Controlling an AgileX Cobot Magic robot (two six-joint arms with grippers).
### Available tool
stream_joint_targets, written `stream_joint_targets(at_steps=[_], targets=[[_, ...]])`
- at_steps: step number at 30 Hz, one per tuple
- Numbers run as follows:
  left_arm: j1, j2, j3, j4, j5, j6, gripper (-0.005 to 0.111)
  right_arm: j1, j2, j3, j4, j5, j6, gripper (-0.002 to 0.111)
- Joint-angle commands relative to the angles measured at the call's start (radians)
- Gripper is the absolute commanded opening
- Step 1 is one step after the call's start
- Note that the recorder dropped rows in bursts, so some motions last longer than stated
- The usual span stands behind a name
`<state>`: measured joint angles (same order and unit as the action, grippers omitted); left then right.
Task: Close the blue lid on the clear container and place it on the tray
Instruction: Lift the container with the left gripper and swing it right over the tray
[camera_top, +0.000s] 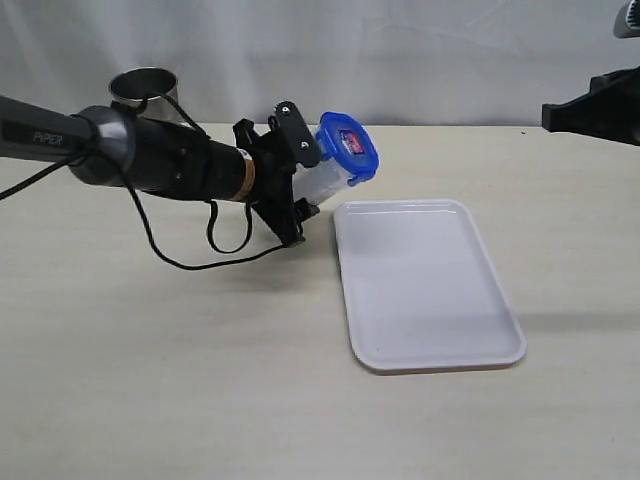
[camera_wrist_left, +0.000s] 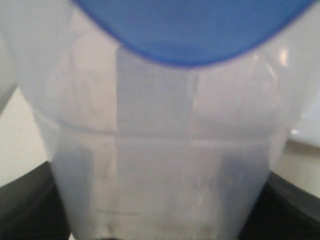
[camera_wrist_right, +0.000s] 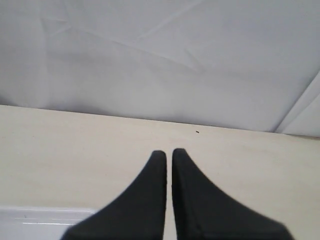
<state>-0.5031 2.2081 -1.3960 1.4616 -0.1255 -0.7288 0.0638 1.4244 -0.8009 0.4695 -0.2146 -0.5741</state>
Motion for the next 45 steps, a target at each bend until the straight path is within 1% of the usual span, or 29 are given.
stream_joint_targets(at_steps=[1, 3, 4, 8, 12, 17, 20, 24, 29, 42, 44, 45], targets=[[-0.083, -0.012, -0.042, 0.184, 0.266, 0.003, 0.0, -0.009, 0.026, -0.012, -0.129, -0.036, 0.121, 0.004], [-0.122, -0.012, -0.042, 0.283, 0.355, 0.003, 0.0, -0.009, 0.027, -0.012, -0.154, -0.041, 0.157, 0.004], [-0.138, -0.012, -0.042, 0.283, 0.392, 0.008, 0.0, -0.009, 0.027, -0.012, -0.154, -0.043, 0.161, 0.004], [-0.205, -0.012, -0.049, 0.283, 0.515, 0.249, 0.0, -0.009, 0.027, -0.012, -0.154, -0.043, 0.164, 0.004], [-0.252, -0.012, -0.049, 0.283, 0.604, 0.482, 0.0, -0.009, 0.027, -0.012, -0.154, -0.041, 0.171, 0.004], [-0.289, -0.012, -0.049, 0.283, 0.724, 0.622, 0.0, -0.007, 0.027, -0.012, -0.154, -0.039, 0.175, 0.004], [-0.31, -0.012, -0.049, 0.283, 0.789, 0.672, 0.0, -0.007, 0.027, -0.012, -0.154, -0.039, 0.191, 0.004], [-0.33, -0.012, -0.049, 0.283, 0.829, 0.683, 0.0, -0.007, 0.027, -0.012, -0.154, -0.035, 0.197, 0.004], [-0.348, -0.012, -0.049, 0.283, 0.844, 0.683, 0.0, -0.007, 0.027, -0.012, -0.154, -0.031, 0.197, 0.004], [-0.352, -0.012, -0.049, 0.283, 0.848, 0.683, 0.0, -0.007, 0.027, -0.012, -0.154, -0.025, 0.197, 0.004], [-0.352, -0.012, -0.049, 0.283, 0.878, 0.781, 0.0, -0.007, 0.027, -0.012, -0.154, -0.023, 0.197, 0.004], [-0.352, -0.012, -0.049, 0.283, 0.914, 0.849, 0.0, -0.007, 0.027, -0.012, -0.154, -0.023, 0.197, 0.004]])
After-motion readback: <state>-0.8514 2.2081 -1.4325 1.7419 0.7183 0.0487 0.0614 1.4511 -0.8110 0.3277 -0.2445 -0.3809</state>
